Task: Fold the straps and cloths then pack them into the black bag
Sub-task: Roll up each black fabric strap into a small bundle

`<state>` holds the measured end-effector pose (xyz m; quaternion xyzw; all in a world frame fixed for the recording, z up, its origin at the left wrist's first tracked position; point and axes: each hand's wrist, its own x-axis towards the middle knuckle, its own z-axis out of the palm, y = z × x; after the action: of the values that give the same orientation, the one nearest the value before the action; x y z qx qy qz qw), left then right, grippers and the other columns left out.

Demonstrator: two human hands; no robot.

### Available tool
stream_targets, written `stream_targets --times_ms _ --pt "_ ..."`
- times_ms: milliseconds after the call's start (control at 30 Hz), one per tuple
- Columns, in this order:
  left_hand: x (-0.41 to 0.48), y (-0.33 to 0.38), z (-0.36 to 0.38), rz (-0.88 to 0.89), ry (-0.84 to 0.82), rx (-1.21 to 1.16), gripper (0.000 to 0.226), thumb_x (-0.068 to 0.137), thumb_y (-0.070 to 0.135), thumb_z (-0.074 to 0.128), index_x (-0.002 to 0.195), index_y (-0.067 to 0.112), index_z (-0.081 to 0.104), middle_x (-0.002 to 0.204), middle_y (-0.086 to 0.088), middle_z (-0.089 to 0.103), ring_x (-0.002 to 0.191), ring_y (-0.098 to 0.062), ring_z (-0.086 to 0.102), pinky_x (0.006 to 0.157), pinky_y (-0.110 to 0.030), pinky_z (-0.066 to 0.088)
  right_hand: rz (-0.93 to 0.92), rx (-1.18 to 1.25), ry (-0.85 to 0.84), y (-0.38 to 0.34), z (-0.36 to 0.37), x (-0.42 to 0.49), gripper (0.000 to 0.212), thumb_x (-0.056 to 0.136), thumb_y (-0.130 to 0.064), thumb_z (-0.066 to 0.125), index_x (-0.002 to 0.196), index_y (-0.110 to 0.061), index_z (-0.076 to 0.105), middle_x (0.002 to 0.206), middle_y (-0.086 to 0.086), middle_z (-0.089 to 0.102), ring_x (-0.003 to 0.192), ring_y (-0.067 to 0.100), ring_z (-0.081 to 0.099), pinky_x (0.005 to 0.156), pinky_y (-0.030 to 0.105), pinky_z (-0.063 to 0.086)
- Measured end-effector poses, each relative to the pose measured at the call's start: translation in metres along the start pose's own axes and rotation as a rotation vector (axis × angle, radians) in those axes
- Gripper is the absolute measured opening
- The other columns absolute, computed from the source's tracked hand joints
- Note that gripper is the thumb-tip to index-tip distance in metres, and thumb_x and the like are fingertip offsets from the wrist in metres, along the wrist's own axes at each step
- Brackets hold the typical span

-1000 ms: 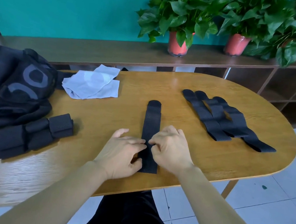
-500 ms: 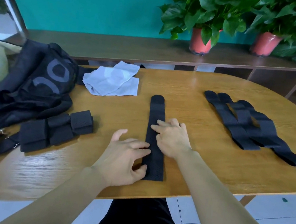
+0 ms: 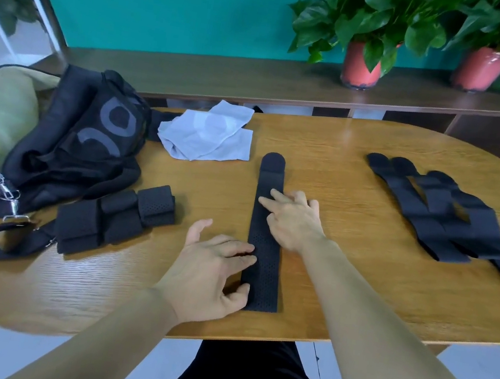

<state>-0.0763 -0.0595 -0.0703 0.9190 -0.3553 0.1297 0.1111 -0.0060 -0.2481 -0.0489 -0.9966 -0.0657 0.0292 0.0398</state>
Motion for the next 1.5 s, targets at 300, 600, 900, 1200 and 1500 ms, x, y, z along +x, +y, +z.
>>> stream_targets --times_ms 300,600,900,1200,1500 --pt "-0.007 0.009 -0.003 -0.076 0.132 -0.157 0.036 0.083 0.036 0.049 0.112 0.030 0.070 0.127 0.017 0.060 0.122 0.001 0.048 0.110 -0.044 0.017 -0.085 0.264 0.283 0.003 -0.002 -0.040 0.047 0.096 -0.009 0.039 0.140 -0.027 0.044 0.146 -0.005 0.043 0.137 0.015 0.022 0.102 0.034 0.022" --pt "-0.014 0.017 -0.005 -0.050 0.011 -0.132 0.065 0.072 0.041 0.043 0.134 0.027 0.054 0.127 0.017 0.059 0.121 0.003 0.047 0.113 -0.030 0.002 -0.147 0.411 0.354 0.002 0.019 -0.126 0.069 0.072 0.001 0.050 0.137 -0.021 0.050 0.113 -0.011 0.064 0.124 0.010 0.035 0.087 0.018 0.019" --pt "0.008 0.022 0.002 -0.348 0.145 -0.266 0.055 0.093 0.035 0.058 0.144 0.027 0.040 0.097 0.012 0.067 0.097 -0.007 0.060 0.090 -0.021 0.016 0.084 0.456 0.416 -0.020 0.019 -0.113 0.050 0.091 -0.029 0.056 0.140 -0.022 0.044 0.088 -0.012 0.065 0.111 0.014 0.044 0.091 0.030 0.033" --pt "0.016 0.018 0.009 -0.374 0.139 -0.203 0.059 0.089 0.033 0.065 0.142 0.024 0.043 0.105 0.009 0.066 0.095 -0.008 0.061 0.084 -0.027 0.031 0.189 0.377 0.547 -0.030 0.036 -0.096 0.040 0.090 -0.022 0.060 0.129 -0.013 0.057 0.092 0.001 0.069 0.105 0.022 0.051 0.082 0.032 0.036" --pt "0.017 0.024 0.006 -0.351 0.098 -0.116 0.038 0.093 0.026 0.060 0.129 0.019 0.060 0.120 0.001 0.064 0.106 -0.016 0.060 0.084 -0.031 0.027 0.200 0.243 0.583 -0.031 0.046 -0.088 0.032 0.072 -0.014 0.078 0.101 -0.003 0.071 0.070 0.007 0.067 0.079 0.031 0.060 0.060 0.037 0.047"
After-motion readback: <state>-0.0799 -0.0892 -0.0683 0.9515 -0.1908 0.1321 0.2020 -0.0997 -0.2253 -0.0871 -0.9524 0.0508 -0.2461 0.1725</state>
